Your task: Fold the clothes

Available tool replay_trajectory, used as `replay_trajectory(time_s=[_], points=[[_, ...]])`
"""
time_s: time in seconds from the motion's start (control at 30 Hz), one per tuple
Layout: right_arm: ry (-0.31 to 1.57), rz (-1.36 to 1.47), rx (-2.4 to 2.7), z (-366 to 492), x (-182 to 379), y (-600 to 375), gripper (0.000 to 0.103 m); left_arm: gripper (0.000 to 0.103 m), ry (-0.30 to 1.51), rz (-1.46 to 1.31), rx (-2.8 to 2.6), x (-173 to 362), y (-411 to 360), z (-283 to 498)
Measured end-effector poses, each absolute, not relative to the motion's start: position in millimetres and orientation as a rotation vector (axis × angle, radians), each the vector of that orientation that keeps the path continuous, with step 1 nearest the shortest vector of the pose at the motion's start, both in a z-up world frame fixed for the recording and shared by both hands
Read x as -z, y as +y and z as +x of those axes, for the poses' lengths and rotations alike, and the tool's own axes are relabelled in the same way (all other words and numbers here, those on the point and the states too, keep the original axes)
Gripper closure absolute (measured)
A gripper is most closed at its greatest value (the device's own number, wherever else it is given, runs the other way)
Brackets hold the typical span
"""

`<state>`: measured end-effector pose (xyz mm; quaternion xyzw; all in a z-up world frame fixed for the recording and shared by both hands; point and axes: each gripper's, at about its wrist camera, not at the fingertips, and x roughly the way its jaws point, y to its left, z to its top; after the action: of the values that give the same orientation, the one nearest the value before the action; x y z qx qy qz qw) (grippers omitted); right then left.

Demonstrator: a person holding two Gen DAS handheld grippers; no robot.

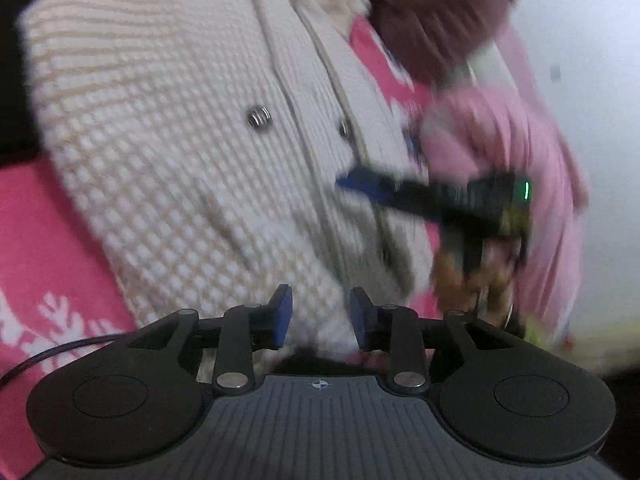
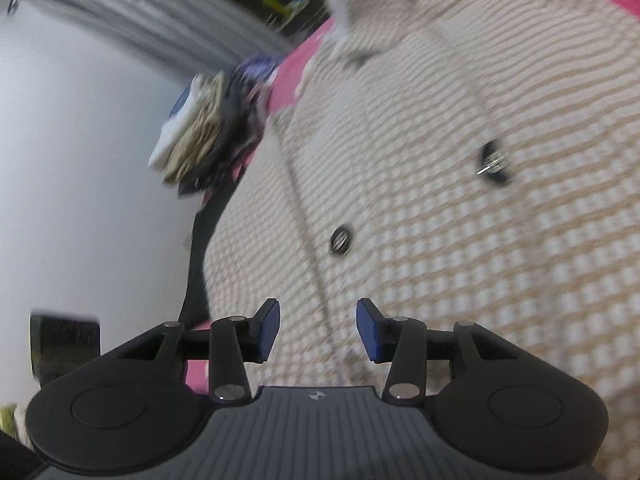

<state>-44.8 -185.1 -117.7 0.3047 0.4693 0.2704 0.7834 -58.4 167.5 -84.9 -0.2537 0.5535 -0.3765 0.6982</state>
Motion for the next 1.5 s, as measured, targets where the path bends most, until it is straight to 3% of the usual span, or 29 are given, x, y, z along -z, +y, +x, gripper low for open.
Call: replay_trajectory(time_s=[0.13, 0.37, 0.57, 0.83, 1.1, 1.13, 1.2, 1.27, 1.33, 1.43, 1.5], points=[[1.063, 0.627, -0.633, -46.9, 116.1, -168.7, 0.056, 0.066, 1.179, -0.621, 0.885, 77.9, 143.2, -44.2], [1.132, 0.610, -0.608, -53.8, 121.2, -161.5, 0.056, 0.063, 1.486, -0.234, 1.183, 110.1, 50.4, -73.5], [1.214, 0.573, -0.610, -56.1, 132.9, -154.4, 0.056, 0.063, 1.669, -0.151, 1.080, 133.6, 65.6, -92.2], [1.271, 0.595, -0.608, -43.9, 143.8, -142.5, 0.059, 0.058, 1.524, -0.462, 0.830, 123.2, 112.5, -87.0], [1.265, 0.659, -0.571, -40.6, 146.5, -145.6, 0.060, 0.056, 1.477, -0.493, 0.659, 135.4, 120.3, -83.8], [1.278, 0.669, -0.585, -39.5, 148.3, -143.9, 0.056, 0.056, 1.469, -0.511, 0.655, 135.8, 121.0, -84.7], [1.301, 0.749, -0.634, -37.4, 152.3, -143.3, 0.056, 0.047, 1.455, -0.543, 0.651, 140.9, 122.3, -84.4], [1.313, 0.787, -0.623, -34.9, 155.6, -146.7, 0.057, 0.046, 1.439, -0.565, 0.648, 145.9, 121.3, -84.4], [1.319, 0.815, -0.582, -32.1, 161.3, -152.5, 0.065, 0.046, 1.427, -0.578, 0.644, 147.8, 120.4, -85.6], [1.308, 0.847, -0.567, -30.1, 165.3, -152.5, 0.065, 0.052, 1.408, -0.589, 0.638, 149.7, 123.0, -85.8], [1.300, 0.819, -0.588, -29.7, 164.8, -145.8, 0.065, 0.069, 1.395, -0.559, 0.630, 149.5, 126.5, -86.3]])
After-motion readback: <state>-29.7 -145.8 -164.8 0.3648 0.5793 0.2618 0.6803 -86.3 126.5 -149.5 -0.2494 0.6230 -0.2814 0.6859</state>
